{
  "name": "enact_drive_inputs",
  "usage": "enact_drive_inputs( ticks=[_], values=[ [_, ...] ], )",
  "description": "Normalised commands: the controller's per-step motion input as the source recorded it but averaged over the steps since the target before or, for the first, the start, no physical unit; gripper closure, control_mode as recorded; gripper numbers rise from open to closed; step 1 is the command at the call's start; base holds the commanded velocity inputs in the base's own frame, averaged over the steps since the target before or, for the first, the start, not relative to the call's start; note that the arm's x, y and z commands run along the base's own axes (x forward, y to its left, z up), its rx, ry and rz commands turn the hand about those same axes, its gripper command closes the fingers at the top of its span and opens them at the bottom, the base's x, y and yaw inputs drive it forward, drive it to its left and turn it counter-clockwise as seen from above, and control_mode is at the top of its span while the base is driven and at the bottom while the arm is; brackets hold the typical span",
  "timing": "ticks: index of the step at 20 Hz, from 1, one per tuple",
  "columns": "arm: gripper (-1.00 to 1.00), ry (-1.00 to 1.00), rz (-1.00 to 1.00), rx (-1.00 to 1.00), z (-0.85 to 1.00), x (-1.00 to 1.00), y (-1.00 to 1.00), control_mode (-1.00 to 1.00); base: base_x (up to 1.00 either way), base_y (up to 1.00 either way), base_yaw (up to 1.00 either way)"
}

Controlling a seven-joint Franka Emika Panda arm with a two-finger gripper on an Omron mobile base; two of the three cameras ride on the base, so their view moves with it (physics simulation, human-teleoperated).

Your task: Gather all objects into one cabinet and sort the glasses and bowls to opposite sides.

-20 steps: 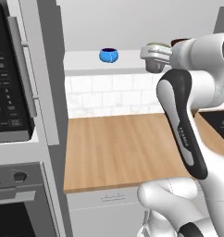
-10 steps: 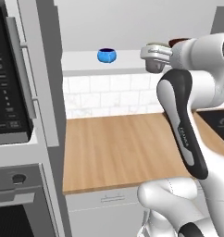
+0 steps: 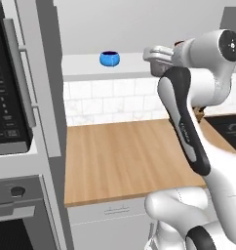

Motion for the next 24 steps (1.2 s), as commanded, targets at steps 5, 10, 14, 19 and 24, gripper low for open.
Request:
enact_drive_inputs(
  ticks=[5,10,14,19,24],
  values=[
    [1.0,0.06,-0.04,0.01,-0.05,1.0,-0.01,-1.0,0.0,0.0,0.0],
    [1.0,0.0,-0.03,0.0,-0.14,0.95,0.0,-1.0,0.0,0.0,0.0],
    [1.0,0.0,-0.02,0.0,-0.32,1.0,0.0,-1.0,0.0,0.0,0.0],
    [1.0,0.0,-0.02,0.01,-0.04,1.0,0.0,-1.0,0.0,0.0,0.0],
    [1.0,0.0,-0.01,0.0,-0.04,0.94,0.0,-1.0,0.0,0.0,0.0]
  ],
)
